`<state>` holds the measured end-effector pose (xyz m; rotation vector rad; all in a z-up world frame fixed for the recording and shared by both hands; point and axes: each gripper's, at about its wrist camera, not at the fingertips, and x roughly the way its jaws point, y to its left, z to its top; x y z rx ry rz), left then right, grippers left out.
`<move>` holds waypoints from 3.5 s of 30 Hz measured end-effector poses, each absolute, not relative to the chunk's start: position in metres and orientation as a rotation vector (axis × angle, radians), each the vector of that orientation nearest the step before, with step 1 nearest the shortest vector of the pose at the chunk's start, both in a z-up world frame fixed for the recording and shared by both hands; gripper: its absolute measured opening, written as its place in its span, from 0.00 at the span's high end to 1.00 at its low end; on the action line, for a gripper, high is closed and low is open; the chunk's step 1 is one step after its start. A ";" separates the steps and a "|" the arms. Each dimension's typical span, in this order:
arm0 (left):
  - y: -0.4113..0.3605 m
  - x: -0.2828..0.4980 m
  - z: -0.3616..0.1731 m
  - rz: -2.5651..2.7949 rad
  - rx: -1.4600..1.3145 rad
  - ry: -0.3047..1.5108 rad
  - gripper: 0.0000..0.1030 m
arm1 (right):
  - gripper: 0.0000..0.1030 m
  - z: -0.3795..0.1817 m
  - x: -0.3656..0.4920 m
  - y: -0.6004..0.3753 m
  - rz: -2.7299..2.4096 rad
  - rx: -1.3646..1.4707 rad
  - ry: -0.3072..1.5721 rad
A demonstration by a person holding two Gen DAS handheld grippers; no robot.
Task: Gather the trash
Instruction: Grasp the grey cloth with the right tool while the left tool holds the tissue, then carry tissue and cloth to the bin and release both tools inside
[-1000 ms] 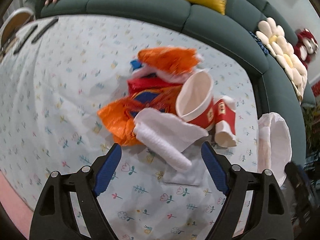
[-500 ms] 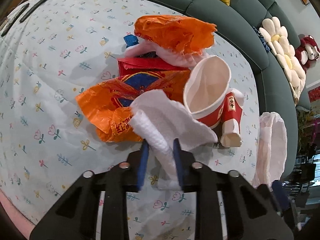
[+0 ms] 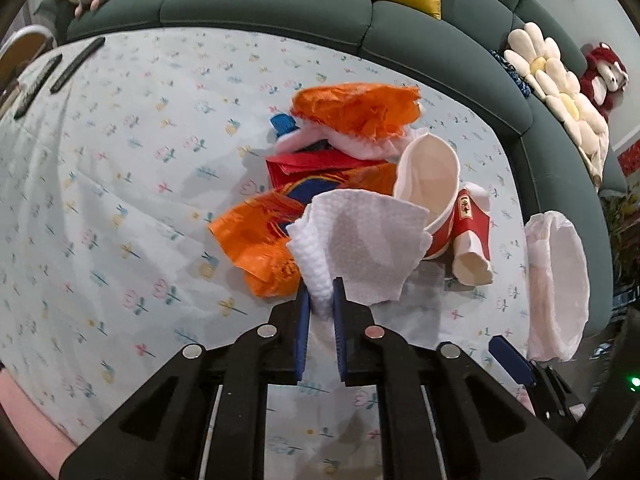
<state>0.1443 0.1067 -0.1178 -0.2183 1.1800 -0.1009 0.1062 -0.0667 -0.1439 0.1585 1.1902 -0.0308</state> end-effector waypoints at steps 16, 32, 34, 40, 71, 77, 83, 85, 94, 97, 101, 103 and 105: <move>0.111 0.145 -0.124 -0.089 -0.190 1.191 0.89 | 0.73 -0.174 0.115 -0.042 -0.004 0.079 1.257; 0.089 0.129 -0.090 -0.123 -0.159 1.126 0.90 | 0.97 -0.097 0.077 -0.048 0.094 0.174 1.098; 0.083 0.127 -0.081 -0.136 -0.150 1.109 0.90 | 0.97 -0.081 0.075 -0.054 0.098 0.196 1.061; 0.058 0.117 -0.046 -0.194 -0.126 1.039 0.90 | 0.97 -0.032 0.065 -0.086 0.094 0.249 0.941; -0.153 0.123 0.027 -0.575 -0.007 0.934 0.90 | 0.97 0.033 0.032 -0.303 -0.225 0.392 0.688; -0.193 0.130 0.014 -0.633 0.014 0.971 0.89 | 0.97 0.024 0.029 -0.336 -0.277 0.420 0.691; -0.217 0.133 0.006 -0.669 0.011 0.993 0.85 | 0.97 0.014 0.032 -0.357 -0.309 0.434 0.704; -0.221 0.134 0.005 -0.677 0.005 0.998 0.77 | 0.97 0.012 0.032 -0.361 -0.316 0.437 0.707; -0.219 0.139 0.007 -0.643 0.009 0.980 0.67 | 0.97 0.004 0.042 -0.362 -0.313 0.440 0.723; -0.213 0.141 0.006 -0.624 0.014 0.978 0.67 | 0.97 0.003 0.047 -0.359 -0.308 0.438 0.727; -0.201 0.145 0.005 -0.601 0.003 0.980 0.65 | 0.96 0.002 0.053 -0.353 -0.297 0.425 0.736; -0.194 0.148 0.005 -0.583 -0.008 0.979 0.60 | 0.94 0.001 0.056 -0.350 -0.293 0.421 0.743; -0.189 0.149 0.005 -0.571 -0.013 0.975 0.58 | 0.91 0.002 0.059 -0.348 -0.292 0.416 0.745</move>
